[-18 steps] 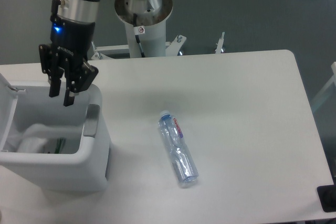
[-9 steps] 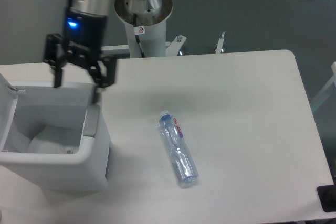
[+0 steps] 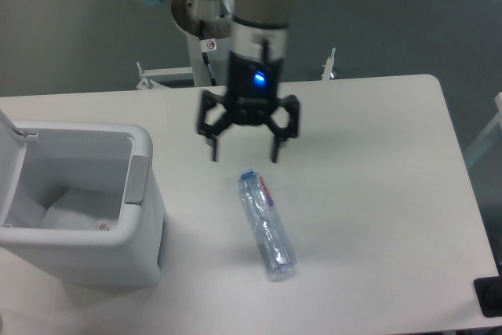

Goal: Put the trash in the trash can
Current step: 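Move the open gripper over the clear water bottle and lower, then close the gripper around the water bottle's middle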

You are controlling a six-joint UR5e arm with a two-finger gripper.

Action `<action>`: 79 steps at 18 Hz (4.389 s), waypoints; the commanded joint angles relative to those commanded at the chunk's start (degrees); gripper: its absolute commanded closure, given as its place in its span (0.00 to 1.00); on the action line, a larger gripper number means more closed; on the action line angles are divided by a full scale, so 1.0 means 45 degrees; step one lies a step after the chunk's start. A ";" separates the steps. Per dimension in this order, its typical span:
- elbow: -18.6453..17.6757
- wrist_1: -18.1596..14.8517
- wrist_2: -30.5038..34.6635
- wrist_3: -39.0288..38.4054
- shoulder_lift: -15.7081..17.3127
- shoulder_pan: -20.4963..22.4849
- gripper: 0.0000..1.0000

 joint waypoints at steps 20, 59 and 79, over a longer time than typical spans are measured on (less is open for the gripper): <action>0.2348 0.0196 0.3691 -0.0352 -0.4225 -0.1308 0.00; 0.2464 0.0567 0.4746 -0.0371 -0.5671 -0.2148 0.00; 0.2405 0.0548 0.4882 -0.0352 -0.5690 -0.2148 0.19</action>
